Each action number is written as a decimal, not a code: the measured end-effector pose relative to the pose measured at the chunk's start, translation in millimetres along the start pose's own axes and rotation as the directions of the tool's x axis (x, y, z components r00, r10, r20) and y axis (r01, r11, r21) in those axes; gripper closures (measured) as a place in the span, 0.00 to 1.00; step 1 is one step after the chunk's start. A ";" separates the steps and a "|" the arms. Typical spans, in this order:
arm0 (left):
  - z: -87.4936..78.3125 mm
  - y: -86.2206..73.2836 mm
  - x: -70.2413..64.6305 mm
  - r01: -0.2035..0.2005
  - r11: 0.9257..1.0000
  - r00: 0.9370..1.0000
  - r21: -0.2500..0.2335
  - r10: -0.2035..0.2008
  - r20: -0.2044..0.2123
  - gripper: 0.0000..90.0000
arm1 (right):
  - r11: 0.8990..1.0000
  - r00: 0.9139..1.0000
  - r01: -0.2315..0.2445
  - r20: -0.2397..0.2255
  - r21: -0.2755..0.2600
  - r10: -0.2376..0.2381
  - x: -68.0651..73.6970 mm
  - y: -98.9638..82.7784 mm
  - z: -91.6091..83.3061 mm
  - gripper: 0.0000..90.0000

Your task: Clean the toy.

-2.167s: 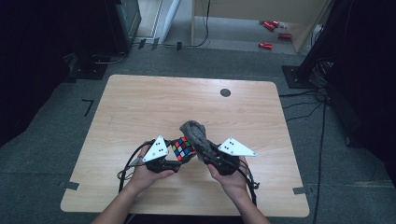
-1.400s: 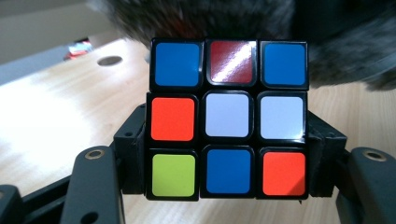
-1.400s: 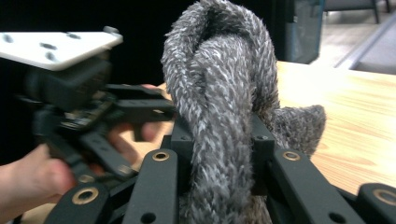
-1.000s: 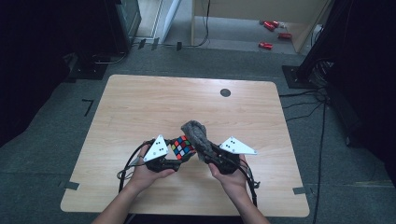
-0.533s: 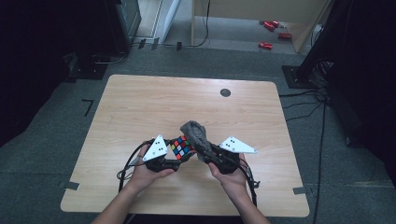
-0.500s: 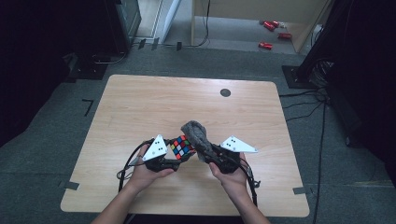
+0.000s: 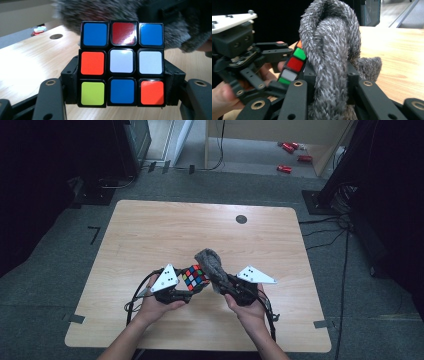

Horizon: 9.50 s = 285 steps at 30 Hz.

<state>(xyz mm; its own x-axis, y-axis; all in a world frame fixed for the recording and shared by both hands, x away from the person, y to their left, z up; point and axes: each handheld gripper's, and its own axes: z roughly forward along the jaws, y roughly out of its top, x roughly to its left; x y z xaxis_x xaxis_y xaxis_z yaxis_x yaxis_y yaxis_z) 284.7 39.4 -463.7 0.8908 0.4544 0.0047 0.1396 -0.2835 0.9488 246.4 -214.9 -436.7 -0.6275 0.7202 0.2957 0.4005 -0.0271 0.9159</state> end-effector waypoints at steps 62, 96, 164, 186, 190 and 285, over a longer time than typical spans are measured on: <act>-24.7 7.4 29.5 0.235 0.961 0.969 -0.149 -0.218 0.119 0.38 | 0.920 0.919 0.392 -0.050 0.010 -0.391 11.2 -31.1 25.8 0.78; -24.8 7.3 30.1 0.244 0.958 0.966 -0.154 -0.225 0.131 0.38 | 0.913 0.912 0.408 -0.036 -0.019 -0.408 13.2 -25.1 19.2 0.79; -10.6 -2.5 25.1 0.295 0.946 0.955 -0.137 -0.296 0.015 0.38 | 0.980 0.931 0.184 0.306 0.078 -0.199 -72.8 -35.9 10.5 0.39; -3.9 3.5 21.5 0.343 0.939 0.936 -0.038 -0.338 0.098 0.38 | 0.838 0.848 0.529 0.058 -0.133 -0.527 -9.7 -42.0 21.3 0.29; -1.0 4.6 19.2 0.351 0.936 0.930 -0.015 -0.347 0.119 0.38 | 0.815 0.826 0.563 0.055 -0.136 -0.561 -5.4 -45.1 24.2 0.26; -2.2 -11.5 17.3 -0.094 0.996 0.982 -0.001 0.093 -0.164 0.39 | 0.994 0.993 0.109 0.047 0.009 -0.109 -31.7 -19.2 11.2 0.25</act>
<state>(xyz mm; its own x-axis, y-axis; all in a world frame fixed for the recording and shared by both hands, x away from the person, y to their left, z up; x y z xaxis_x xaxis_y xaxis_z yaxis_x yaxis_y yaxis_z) 297.5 52.4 -473.8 0.8168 0.5585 0.1445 0.0544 -0.3240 0.9445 266.1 -229.4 -466.6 -0.6351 0.7509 0.1808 0.3356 0.0575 0.9403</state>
